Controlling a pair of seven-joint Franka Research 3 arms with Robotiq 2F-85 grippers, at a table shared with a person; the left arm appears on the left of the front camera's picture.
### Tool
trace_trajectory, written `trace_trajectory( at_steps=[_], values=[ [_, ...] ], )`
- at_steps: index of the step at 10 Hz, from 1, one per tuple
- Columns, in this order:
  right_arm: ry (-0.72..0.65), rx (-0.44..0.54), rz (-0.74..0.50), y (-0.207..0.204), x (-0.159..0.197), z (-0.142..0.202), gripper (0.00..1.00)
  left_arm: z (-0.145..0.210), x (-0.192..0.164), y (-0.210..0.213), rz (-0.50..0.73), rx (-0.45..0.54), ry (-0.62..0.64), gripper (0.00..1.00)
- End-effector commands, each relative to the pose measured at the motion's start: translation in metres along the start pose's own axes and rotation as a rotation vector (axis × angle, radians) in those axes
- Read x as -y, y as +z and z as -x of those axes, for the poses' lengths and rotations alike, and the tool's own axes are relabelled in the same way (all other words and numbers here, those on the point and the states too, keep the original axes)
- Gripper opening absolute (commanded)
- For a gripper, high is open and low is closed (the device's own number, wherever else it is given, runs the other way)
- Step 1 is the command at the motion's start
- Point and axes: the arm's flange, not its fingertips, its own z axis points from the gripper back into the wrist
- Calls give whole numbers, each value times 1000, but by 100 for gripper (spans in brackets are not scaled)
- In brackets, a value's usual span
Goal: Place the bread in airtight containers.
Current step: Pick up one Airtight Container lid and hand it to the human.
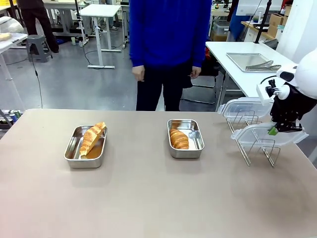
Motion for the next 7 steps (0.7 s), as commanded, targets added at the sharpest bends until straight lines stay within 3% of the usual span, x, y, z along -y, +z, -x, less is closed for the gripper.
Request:
trace_trajectory(
  at_steps=[1,5,6,7],
  values=[
    [35,5,41,26,-3,-1,0,-1,-1,1,4,9,-8,100],
    [35,-50,157,146,-18,-26,0,-1,-1,1,4,9,-8,100],
    [83,-53,223,184,-27,-44,0,-1,-1,1,4,9,-8,100],
    [145,-72,311,198,-27,-56,0,-1,-1,1,4,9,-8,100]
  ],
)
